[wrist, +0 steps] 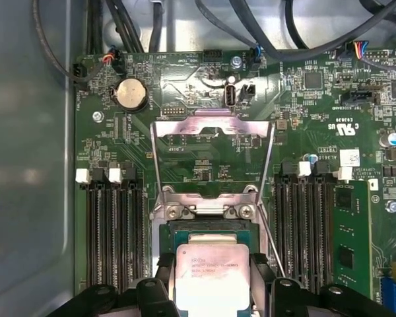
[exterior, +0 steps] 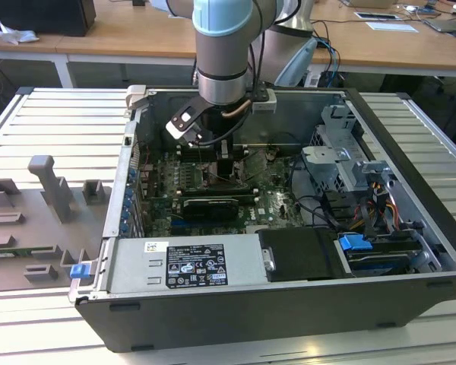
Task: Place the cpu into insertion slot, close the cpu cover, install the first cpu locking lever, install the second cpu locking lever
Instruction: 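Place the cpu into insertion slot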
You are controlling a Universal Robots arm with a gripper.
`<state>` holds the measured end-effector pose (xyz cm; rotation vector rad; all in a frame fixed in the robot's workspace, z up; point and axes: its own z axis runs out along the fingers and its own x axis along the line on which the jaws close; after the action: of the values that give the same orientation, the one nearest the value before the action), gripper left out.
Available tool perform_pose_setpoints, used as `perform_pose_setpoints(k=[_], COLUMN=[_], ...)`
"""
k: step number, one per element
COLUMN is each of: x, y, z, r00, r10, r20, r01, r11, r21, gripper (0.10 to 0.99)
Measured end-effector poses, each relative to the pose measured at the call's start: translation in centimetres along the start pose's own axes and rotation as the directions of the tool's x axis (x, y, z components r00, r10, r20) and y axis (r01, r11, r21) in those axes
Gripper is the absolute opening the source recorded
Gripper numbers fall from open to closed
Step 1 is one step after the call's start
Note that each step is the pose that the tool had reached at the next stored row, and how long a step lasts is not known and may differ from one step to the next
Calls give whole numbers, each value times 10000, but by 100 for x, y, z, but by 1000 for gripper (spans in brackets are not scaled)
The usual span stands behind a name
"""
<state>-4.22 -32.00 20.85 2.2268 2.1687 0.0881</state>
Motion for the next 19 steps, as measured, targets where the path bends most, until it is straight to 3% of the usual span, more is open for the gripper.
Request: perform_pose_setpoints(k=[19], x=[6], y=[10], z=[81], r00=[9999], r10=[-130], r20=[67], r01=[130], r11=[9999], r21=[-1], gripper=[537])
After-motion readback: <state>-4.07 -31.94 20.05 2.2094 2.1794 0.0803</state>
